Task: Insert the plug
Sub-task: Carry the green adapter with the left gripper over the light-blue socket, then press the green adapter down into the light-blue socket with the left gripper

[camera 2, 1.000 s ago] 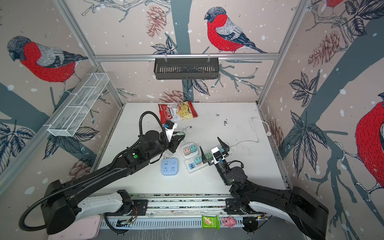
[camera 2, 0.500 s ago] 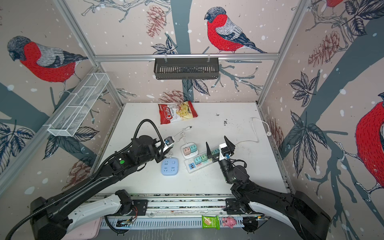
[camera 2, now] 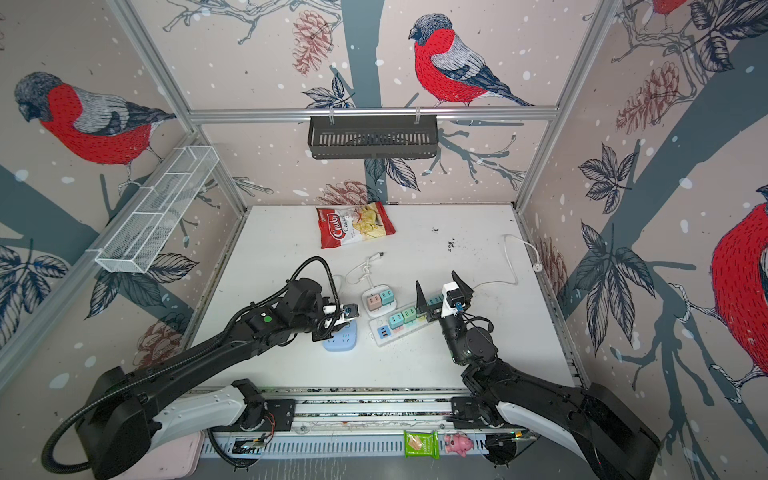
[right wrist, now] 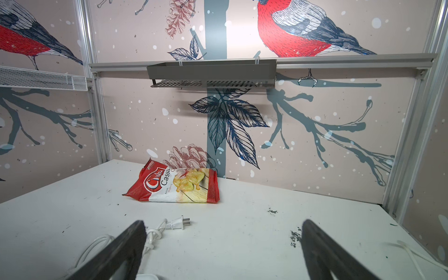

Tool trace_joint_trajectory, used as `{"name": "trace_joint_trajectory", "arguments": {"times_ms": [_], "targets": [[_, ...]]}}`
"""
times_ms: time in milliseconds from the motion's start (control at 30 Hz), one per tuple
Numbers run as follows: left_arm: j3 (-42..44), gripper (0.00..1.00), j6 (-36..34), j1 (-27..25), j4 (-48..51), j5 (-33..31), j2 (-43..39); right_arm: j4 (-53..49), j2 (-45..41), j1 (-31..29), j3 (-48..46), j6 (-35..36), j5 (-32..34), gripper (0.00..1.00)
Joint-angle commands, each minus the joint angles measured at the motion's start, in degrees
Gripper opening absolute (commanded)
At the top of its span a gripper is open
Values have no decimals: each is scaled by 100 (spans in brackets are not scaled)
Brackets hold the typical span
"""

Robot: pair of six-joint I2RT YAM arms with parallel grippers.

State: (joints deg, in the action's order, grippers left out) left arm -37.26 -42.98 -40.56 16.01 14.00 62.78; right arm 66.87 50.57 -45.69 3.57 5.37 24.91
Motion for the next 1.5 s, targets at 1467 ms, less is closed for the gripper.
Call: {"name": "trace_joint_trajectory", "arguments": {"times_ms": [1467], "targets": [[184,0,-800,-102,420,217,628,-198,6,364,31,-887,-273,100]]}}
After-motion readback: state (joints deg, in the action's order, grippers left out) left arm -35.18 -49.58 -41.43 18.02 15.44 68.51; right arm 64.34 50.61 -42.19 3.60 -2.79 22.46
